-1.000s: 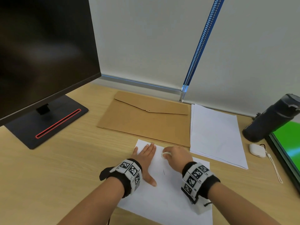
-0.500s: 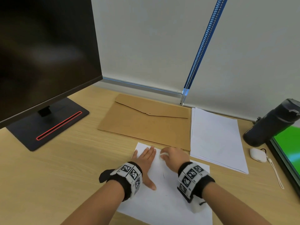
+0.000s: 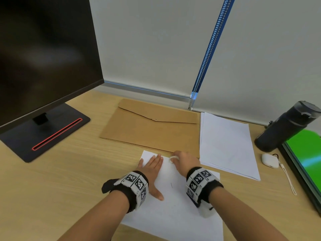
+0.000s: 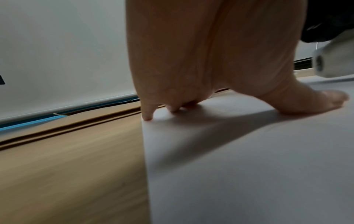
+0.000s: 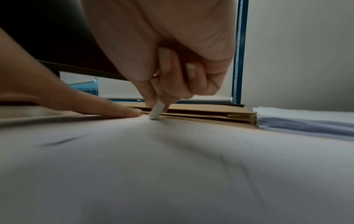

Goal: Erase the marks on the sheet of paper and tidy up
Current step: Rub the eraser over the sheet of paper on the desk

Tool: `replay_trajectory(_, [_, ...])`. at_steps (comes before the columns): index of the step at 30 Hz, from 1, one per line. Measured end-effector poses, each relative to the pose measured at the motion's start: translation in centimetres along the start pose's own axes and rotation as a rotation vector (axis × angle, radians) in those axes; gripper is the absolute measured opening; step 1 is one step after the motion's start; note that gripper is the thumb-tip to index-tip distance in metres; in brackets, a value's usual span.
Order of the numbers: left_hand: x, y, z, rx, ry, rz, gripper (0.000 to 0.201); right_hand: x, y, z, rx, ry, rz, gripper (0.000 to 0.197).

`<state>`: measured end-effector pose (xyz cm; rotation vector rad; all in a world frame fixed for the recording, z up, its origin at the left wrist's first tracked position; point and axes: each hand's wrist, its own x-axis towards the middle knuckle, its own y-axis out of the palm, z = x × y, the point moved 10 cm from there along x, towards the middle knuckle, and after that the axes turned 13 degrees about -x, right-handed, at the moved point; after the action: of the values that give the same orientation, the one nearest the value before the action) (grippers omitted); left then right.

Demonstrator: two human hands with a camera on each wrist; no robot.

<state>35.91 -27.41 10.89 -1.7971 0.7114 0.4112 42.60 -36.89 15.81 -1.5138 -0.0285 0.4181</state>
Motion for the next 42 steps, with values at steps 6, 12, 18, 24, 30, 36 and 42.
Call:
replay_trajectory(6, [0.2, 0.1, 0.1, -0.009, -0.009, 0.003, 0.131, -2.5, 2.0, 0.1, -0.016, -0.037, 0.046, 0.029])
replay_trajectory(12, [0.1, 0.0, 0.0, 0.002, -0.013, 0.009, 0.130, -0.6, 0.3, 0.1, -0.004, 0.013, -0.026, 0.029])
replay_trajectory(18, [0.3, 0.1, 0.1, -0.002, -0.015, -0.005, 0.132, -2.2, 1.6, 0.0, 0.046, 0.055, 0.004, 0.030])
replay_trajectory(24, [0.1, 0.0, 0.1, -0.004, -0.013, -0.003, 0.130, -0.8, 0.3, -0.4, 0.045, 0.068, -0.017, 0.030])
replay_trajectory(30, [0.2, 0.0, 0.1, -0.013, -0.012, -0.014, 0.131, -2.8, 1.4, -0.3, 0.088, 0.083, 0.031, 0.030])
replay_trajectory(36, [0.5, 0.0, 0.1, -0.015, -0.007, -0.011, 0.131, -2.8, 1.0, -0.6, 0.120, 0.072, 0.044, 0.027])
replay_trajectory(42, [0.4, 0.1, 0.2, -0.021, -0.012, -0.015, 0.132, -2.0, 0.9, -0.4, 0.164, 0.123, 0.017, 0.030])
